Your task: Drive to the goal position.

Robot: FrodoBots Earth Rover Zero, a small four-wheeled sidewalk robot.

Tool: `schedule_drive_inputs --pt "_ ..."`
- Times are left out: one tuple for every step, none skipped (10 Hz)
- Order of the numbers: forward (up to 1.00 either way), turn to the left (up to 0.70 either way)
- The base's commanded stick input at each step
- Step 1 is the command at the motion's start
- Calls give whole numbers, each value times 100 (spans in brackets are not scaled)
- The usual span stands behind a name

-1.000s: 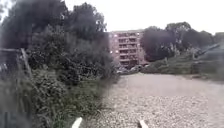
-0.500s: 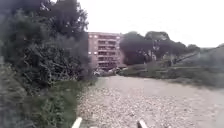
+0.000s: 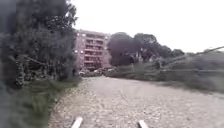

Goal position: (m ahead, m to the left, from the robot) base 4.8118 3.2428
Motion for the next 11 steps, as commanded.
schedule_drive_inputs --pt "70 0" --pt "69 0" --pt "60 0" --pt "40 9" --pt "39 47" --pt "38 62" --pt "36 3" --pt "35 5" --pt "36 43" --pt "36 72" --pt "35 51"
